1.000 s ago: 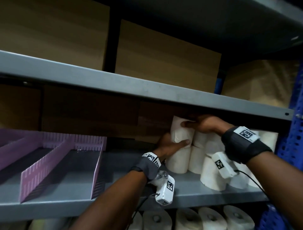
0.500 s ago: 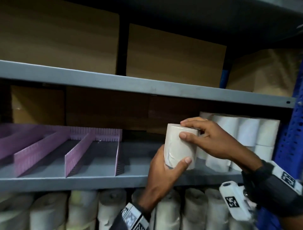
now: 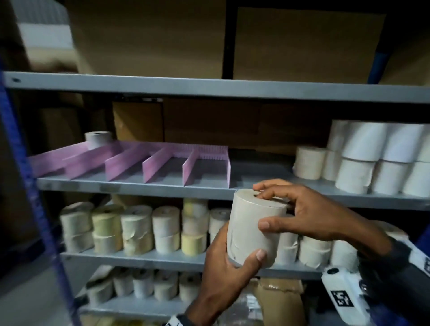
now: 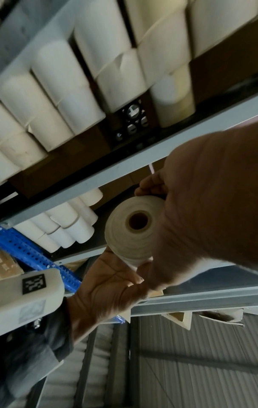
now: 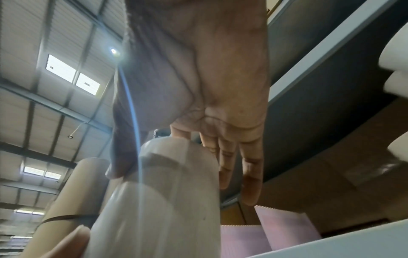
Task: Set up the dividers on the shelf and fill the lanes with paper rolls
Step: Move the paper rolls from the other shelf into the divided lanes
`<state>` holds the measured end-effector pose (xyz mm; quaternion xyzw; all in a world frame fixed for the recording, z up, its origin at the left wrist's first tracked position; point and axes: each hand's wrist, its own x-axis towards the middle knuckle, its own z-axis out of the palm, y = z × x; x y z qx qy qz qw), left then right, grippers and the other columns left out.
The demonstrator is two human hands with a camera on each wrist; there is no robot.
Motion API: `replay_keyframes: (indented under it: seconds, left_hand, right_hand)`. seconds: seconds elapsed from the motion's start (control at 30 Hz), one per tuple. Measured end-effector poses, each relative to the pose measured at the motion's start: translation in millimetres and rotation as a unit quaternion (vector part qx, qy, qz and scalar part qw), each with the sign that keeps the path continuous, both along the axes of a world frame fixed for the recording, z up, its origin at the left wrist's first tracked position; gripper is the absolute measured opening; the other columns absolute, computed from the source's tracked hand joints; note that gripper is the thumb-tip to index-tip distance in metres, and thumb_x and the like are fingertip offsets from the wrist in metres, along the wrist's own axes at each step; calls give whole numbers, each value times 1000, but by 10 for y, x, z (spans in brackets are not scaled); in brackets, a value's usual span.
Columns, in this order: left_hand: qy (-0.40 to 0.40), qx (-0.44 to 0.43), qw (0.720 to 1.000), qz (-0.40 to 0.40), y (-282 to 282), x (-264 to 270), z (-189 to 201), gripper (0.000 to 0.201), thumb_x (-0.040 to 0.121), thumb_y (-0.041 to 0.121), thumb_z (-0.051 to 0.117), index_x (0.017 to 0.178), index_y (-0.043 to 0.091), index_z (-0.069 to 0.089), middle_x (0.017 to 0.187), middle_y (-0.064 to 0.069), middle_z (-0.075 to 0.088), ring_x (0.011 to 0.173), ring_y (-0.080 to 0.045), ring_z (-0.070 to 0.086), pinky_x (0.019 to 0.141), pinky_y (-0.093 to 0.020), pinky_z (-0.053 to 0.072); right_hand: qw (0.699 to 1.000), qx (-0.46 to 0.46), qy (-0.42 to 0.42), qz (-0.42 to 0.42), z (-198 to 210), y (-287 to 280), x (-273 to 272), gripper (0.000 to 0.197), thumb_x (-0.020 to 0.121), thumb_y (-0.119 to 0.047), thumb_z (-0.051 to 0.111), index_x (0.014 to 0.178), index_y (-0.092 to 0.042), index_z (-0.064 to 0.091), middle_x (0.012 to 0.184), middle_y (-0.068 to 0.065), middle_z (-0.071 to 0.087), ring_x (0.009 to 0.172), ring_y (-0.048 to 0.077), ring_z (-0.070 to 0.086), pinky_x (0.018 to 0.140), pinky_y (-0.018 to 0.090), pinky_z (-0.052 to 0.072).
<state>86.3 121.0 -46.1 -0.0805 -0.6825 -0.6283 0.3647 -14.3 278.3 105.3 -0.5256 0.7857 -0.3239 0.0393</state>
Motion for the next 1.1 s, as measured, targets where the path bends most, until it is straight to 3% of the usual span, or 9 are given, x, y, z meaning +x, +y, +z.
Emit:
replay_keyframes:
  seconds: [0.07, 0.2, 0.27, 0.47, 0.63, 0.73, 0.87, 1.03, 1.1]
  left_hand:
    - [-10, -15, 1000, 25, -128, 256, -53, 64, 83, 51, 78, 139, 30, 55, 128, 1, 68, 116, -22, 67, 88, -36, 57]
    - [-13, -32, 996, 79, -437, 749, -127, 69, 82, 53, 78, 142, 32, 51, 130, 1, 67, 114, -21, 67, 84, -40, 58]
    - [-9, -39, 994, 106, -644, 963, -153, 74, 83, 51, 78, 147, 28, 47, 136, 0, 64, 120, -22, 65, 90, -40, 57]
    - [-7, -29, 986, 166, -1405, 1510, -215, 77, 82, 52, 79, 148, 29, 45, 137, 2, 63, 121, -22, 64, 91, -44, 58]
    - [-19, -28, 982, 185, -2229, 2009, -228, 80, 82, 53, 79, 150, 30, 43, 138, 4, 63, 122, -19, 64, 90, -32, 57]
    - [-14, -9, 983, 185, -2696, 2270, -259, 84, 80, 51, 80, 152, 28, 41, 140, 1, 62, 124, -21, 63, 94, -36, 57]
    - [-16, 7, 986, 163, -3208, 2508, -334, 74, 80, 38, 81, 146, 36, 47, 137, 1, 64, 121, -19, 65, 92, -31, 57]
    - [-22, -14, 985, 168, -3662, 2613, -283, 78, 79, 35, 81, 148, 31, 45, 135, 13, 63, 119, -4, 63, 87, -10, 50]
    - [-23, -53, 976, 209, -3783, 2539, -228, 77, 79, 32, 81, 146, 32, 45, 135, 17, 62, 120, 2, 60, 87, -6, 47]
  right_hand:
    - [1000, 19, 6, 21, -30, -149, 163, 57, 61, -69, 75, 112, -43, 67, 132, -37, 45, 120, -11, 49, 86, 12, 49]
    - [995, 57, -8, 87, -14, -561, 439, 60, 60, -67, 79, 114, -43, 68, 137, -38, 41, 125, -13, 43, 98, 23, 47]
    - [990, 68, -11, 120, -5, -829, 583, 58, 60, -64, 81, 113, -44, 69, 137, -39, 40, 127, -13, 41, 103, 25, 46]
    - [982, 73, 15, 173, 4, -1763, 1068, 59, 62, -64, 79, 114, -39, 69, 139, -35, 41, 130, -10, 39, 103, 32, 48]
    - [979, 47, 25, 195, -71, -2642, 1514, 53, 69, -50, 81, 118, -31, 70, 141, -28, 44, 130, -10, 40, 106, 28, 45]
    - [978, 35, 36, 204, -139, -3148, 1750, 54, 72, -48, 81, 121, -27, 69, 141, -26, 44, 132, -10, 38, 108, 24, 42]
    - [976, 40, 63, 204, -213, -3693, 2017, 49, 75, -47, 80, 119, -27, 70, 140, -27, 43, 130, -12, 39, 103, 13, 39]
    - [980, 35, 89, 176, -206, -4102, 2177, 46, 77, -46, 79, 117, -25, 72, 139, -22, 45, 128, -9, 42, 103, 16, 42]
    - [983, 30, 102, 150, -154, -4202, 2161, 46, 77, -46, 79, 116, -23, 72, 138, -20, 46, 126, -8, 44, 102, 17, 43]
